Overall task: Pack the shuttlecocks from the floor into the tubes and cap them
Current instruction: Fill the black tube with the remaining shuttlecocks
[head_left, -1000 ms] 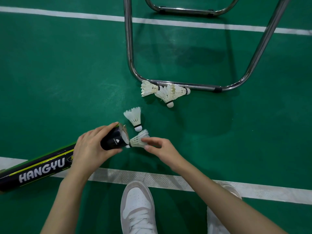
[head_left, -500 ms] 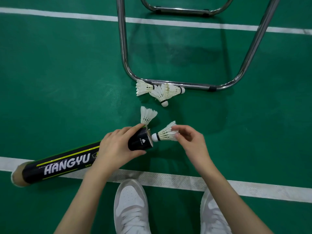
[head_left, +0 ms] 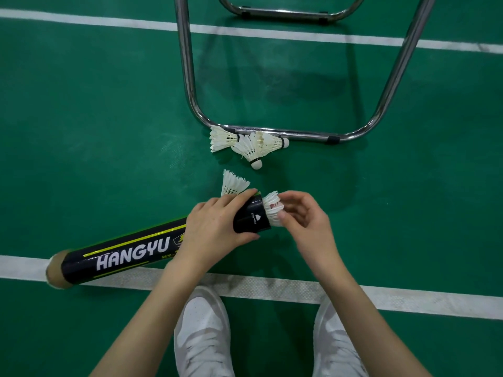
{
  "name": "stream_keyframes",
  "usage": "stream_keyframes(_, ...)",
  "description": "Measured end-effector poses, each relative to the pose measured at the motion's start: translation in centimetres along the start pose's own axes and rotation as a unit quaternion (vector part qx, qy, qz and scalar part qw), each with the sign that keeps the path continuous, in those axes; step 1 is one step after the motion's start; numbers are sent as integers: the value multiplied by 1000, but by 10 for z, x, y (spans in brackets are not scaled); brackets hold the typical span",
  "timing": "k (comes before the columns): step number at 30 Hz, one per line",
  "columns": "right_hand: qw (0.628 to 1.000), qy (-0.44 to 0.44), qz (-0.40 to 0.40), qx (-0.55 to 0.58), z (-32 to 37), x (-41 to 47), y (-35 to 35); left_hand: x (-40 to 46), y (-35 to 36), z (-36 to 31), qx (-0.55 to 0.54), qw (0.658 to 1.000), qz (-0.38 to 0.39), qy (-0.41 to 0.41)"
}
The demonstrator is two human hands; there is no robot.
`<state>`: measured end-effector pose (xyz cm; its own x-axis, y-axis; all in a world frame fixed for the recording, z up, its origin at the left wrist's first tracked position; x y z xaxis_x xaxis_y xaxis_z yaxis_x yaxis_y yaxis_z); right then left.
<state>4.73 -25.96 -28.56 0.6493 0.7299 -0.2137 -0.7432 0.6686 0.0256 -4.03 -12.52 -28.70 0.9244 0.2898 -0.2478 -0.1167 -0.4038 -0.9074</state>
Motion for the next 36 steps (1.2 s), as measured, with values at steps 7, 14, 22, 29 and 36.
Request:
stream_keyframes(7,998,33,25,44,-7,-5,10,1,1,-4,0,1000,-10,5)
stream_keyframes(14,991,85,45,-95,-16,-10,7,4,1,-9,14,999,-27,11)
stream_keyframes(22,991,72,36,-110,-13,-7,8,5,6,-13,16,999,-26,24)
stream_keyframes(29,992,87,45,-83,-15,-8,7,5,8,-14,17,999,-25,22)
stream_keyframes(36,991,85,81,-57,-17,-6,10,5,5,-17,12,999,-37,32)
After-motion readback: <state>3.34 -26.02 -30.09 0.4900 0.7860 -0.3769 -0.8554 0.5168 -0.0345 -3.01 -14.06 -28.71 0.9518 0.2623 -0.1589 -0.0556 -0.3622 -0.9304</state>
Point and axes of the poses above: each hand's wrist, its own x-axis towards the middle knuckle, its own y-axis out of the palm, z = x × y, the point moved 6 cm from there along x, towards the middle knuckle, and after that the axes turned 12 degrees about z, right-handed, at the moved point
